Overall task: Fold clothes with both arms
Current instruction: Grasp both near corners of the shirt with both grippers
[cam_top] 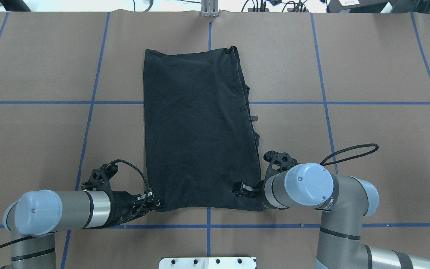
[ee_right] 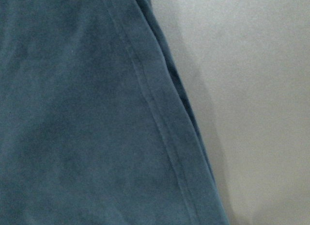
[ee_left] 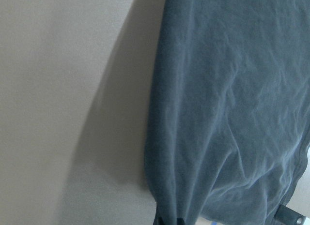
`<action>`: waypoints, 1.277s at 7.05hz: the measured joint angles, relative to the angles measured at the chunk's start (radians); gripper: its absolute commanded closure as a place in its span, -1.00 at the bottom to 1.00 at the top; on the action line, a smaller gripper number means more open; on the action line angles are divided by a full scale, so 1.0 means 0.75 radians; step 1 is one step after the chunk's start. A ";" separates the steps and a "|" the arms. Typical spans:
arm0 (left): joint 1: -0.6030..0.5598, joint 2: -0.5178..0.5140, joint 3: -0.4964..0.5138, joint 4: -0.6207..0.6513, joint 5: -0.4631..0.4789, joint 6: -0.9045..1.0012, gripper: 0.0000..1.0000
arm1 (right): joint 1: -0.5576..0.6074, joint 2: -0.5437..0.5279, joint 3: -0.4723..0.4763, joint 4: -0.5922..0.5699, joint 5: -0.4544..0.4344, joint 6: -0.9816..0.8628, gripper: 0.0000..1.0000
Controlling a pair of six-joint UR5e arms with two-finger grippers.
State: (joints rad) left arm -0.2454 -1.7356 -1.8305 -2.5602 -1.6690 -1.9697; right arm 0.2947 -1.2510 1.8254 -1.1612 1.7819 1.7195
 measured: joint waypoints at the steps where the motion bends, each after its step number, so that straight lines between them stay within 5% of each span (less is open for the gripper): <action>1: 0.000 0.001 0.001 0.000 0.000 0.000 1.00 | -0.004 0.001 -0.001 0.000 0.002 0.000 -0.89; 3: 0.000 0.001 0.003 0.000 0.000 0.000 1.00 | -0.009 0.002 0.006 -0.001 0.009 0.000 -0.82; 4: 0.000 0.001 0.003 0.000 0.000 0.000 1.00 | -0.008 0.001 0.016 -0.001 0.016 0.000 -0.63; 9: 0.000 -0.001 0.000 0.000 0.000 0.000 1.00 | -0.007 -0.022 0.024 -0.001 0.021 0.000 -0.93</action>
State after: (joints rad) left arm -0.2455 -1.7364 -1.8306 -2.5602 -1.6690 -1.9696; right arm 0.2896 -1.2677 1.8431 -1.1621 1.7977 1.7196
